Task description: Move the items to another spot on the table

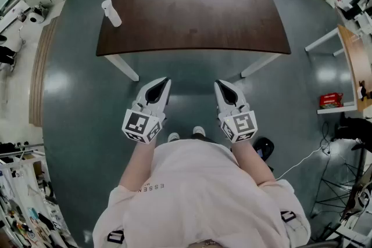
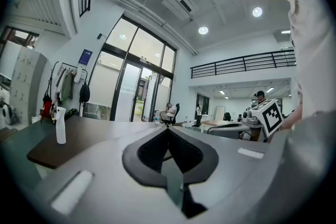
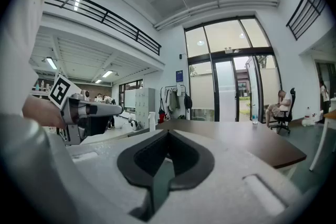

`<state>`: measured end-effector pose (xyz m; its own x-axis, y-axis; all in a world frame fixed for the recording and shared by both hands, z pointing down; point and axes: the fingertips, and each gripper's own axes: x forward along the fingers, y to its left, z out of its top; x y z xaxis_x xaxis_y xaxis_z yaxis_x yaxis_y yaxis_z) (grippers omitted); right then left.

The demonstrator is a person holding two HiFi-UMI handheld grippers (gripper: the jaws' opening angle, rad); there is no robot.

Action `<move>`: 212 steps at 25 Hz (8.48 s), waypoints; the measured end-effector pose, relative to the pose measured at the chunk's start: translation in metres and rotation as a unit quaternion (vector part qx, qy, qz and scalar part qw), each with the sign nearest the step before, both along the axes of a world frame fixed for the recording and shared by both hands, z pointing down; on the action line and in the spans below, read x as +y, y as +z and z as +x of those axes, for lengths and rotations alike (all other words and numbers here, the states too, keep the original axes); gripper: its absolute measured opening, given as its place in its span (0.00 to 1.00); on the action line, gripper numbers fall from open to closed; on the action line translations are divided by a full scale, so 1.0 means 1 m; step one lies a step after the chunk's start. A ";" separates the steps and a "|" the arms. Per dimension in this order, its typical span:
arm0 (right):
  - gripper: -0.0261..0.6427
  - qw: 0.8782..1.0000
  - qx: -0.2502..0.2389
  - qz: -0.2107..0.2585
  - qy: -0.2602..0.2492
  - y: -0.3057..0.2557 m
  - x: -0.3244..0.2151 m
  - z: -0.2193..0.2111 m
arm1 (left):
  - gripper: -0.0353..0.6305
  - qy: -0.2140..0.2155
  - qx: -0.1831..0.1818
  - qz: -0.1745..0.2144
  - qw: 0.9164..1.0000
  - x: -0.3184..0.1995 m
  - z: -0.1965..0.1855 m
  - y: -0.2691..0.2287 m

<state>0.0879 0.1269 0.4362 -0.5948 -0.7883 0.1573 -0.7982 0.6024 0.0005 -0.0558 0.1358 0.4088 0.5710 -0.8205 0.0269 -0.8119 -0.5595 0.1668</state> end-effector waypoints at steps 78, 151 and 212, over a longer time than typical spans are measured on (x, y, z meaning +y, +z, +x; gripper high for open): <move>0.70 0.981 0.026 -0.082 -0.173 0.084 -0.359 -0.474 | 0.08 -0.241 0.022 -0.058 0.969 -0.244 -0.442 0.071; 0.47 0.979 -0.018 -0.072 0.191 0.033 -0.221 0.258 | 0.08 0.198 0.015 -0.047 0.979 -0.260 0.247 0.047; 0.40 0.970 0.023 0.008 0.243 0.024 -0.404 0.397 | 0.08 0.147 0.006 -0.060 0.987 -0.424 0.349 0.044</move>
<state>0.4846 -0.2772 0.4600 -0.1457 -0.9761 0.1610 -0.9866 0.1555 0.0495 0.2929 -0.2884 0.4531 0.7851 -0.6103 0.1055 -0.6146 -0.7465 0.2550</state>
